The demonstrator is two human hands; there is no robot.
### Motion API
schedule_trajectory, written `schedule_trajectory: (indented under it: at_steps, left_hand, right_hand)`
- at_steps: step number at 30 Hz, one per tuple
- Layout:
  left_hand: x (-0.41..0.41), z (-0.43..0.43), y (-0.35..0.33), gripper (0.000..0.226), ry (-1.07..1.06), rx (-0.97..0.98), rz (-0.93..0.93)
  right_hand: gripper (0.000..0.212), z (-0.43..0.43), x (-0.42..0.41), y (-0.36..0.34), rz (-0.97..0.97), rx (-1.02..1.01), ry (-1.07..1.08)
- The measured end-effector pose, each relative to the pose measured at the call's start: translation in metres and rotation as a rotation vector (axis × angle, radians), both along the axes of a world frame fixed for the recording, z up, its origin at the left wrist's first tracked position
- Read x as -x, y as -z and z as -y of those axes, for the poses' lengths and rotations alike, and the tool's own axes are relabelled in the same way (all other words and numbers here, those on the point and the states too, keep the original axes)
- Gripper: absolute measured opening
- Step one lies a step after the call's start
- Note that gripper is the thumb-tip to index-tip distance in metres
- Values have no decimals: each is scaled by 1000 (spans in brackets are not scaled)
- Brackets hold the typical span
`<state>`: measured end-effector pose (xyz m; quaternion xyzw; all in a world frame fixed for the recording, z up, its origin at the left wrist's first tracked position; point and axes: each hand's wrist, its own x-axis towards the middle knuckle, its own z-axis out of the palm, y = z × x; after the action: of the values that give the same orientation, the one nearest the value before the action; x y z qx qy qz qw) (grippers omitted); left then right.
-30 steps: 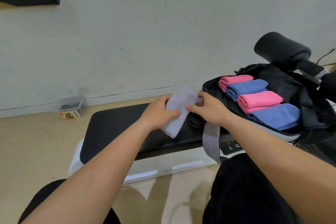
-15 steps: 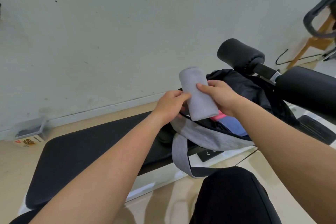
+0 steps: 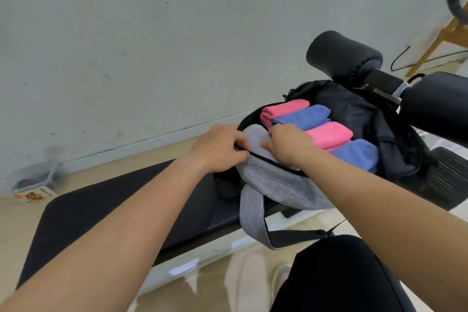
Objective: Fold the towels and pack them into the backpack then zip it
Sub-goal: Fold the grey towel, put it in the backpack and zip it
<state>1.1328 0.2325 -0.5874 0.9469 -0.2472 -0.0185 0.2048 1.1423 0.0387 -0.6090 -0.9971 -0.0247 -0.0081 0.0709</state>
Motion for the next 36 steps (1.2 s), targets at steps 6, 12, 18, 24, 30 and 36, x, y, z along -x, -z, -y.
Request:
schedule_trajectory:
  at_steps: [6, 12, 18, 24, 30, 36]
  left_hand:
    - [-5, 2, -2, 14, -49, 223, -100]
    - [-32, 26, 12, 34, -53, -2, 14]
    - [-43, 26, 30, 34, -142, -18, -62]
    - [-29, 28, 41, 43, -95, 31, 42]
    - [-23, 39, 37, 39, -76, -124, 121]
    - [-17, 63, 6, 43, -91, -239, 111]
  right_hand:
    - [46, 9, 3, -4, 184, -66, -271]
    - [53, 20, 4, 26, -162, -34, -334]
    - [42, 28, -6, 11, -43, -12, -358]
    - [55, 40, 2, 27, -176, -7, -165]
    - [57, 40, 5, 31, -206, -121, -152]
    - [54, 80, 33, -12, 82, -224, 10]
